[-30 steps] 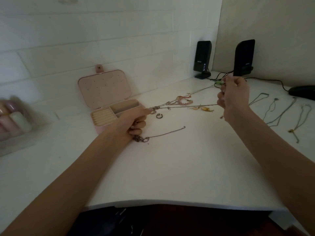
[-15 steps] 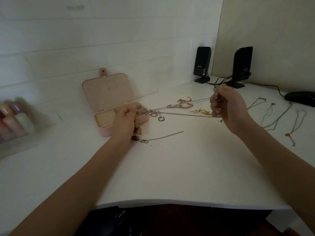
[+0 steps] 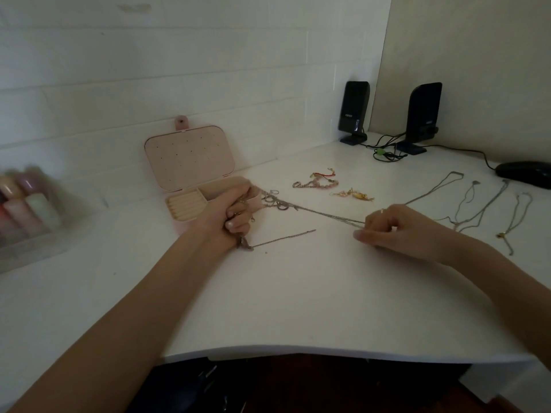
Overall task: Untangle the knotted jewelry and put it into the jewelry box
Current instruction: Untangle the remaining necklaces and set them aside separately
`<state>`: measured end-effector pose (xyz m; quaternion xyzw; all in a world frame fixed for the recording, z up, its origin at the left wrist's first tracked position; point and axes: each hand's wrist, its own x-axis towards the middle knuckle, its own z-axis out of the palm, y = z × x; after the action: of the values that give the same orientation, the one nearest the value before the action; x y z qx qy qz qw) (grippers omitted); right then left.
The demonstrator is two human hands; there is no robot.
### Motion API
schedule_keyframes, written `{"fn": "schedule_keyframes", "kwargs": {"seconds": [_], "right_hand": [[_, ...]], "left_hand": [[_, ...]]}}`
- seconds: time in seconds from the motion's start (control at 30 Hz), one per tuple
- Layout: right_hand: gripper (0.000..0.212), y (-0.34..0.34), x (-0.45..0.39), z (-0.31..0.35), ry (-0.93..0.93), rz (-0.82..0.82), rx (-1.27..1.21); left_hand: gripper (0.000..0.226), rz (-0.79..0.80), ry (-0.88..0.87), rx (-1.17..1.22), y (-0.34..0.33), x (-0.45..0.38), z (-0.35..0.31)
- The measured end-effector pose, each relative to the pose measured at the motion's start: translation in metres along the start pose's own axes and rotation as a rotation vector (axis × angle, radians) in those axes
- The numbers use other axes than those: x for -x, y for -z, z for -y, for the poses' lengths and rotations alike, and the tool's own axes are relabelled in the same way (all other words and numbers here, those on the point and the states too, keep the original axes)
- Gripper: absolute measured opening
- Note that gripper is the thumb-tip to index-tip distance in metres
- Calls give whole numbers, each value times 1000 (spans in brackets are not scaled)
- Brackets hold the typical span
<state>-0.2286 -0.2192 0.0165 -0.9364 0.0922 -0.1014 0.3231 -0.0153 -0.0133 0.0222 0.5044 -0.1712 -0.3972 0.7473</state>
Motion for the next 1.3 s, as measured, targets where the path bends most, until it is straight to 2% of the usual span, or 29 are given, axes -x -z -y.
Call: {"fn": "schedule_keyframes", "kwargs": {"seconds": [0.17, 0.3, 0.47, 0.67, 0.77, 0.93, 1.03, 1.17, 1.3], "right_hand": [[59, 3, 8, 2, 16, -46, 42], [59, 2, 10, 0, 53, -51, 102], [68, -2, 8, -3, 85, -124, 262], [46, -4, 11, -6, 65, -154, 416], [36, -2, 13, 0, 27, -155, 479], [8, -2, 16, 9, -59, -163, 492], [14, -3, 15, 8, -113, -182, 504], [6, -5, 14, 6, -104, -269, 506], [18, -4, 14, 4, -111, -227, 482]], "left_hand": [[18, 123, 41, 56, -2, 4, -2], [32, 204, 10, 86, -4, 7, -3], [38, 281, 46, 96, -2, 4, -1], [30, 308, 94, 42, -4, 5, -2], [32, 196, 19, -120, -7, 5, 2], [38, -12, -237, -431, -17, 5, 13], [43, -63, -274, -523, -18, 6, 15], [39, -202, -356, -786, -16, 6, 23], [29, -330, -567, -913, -6, 3, 23]]}}
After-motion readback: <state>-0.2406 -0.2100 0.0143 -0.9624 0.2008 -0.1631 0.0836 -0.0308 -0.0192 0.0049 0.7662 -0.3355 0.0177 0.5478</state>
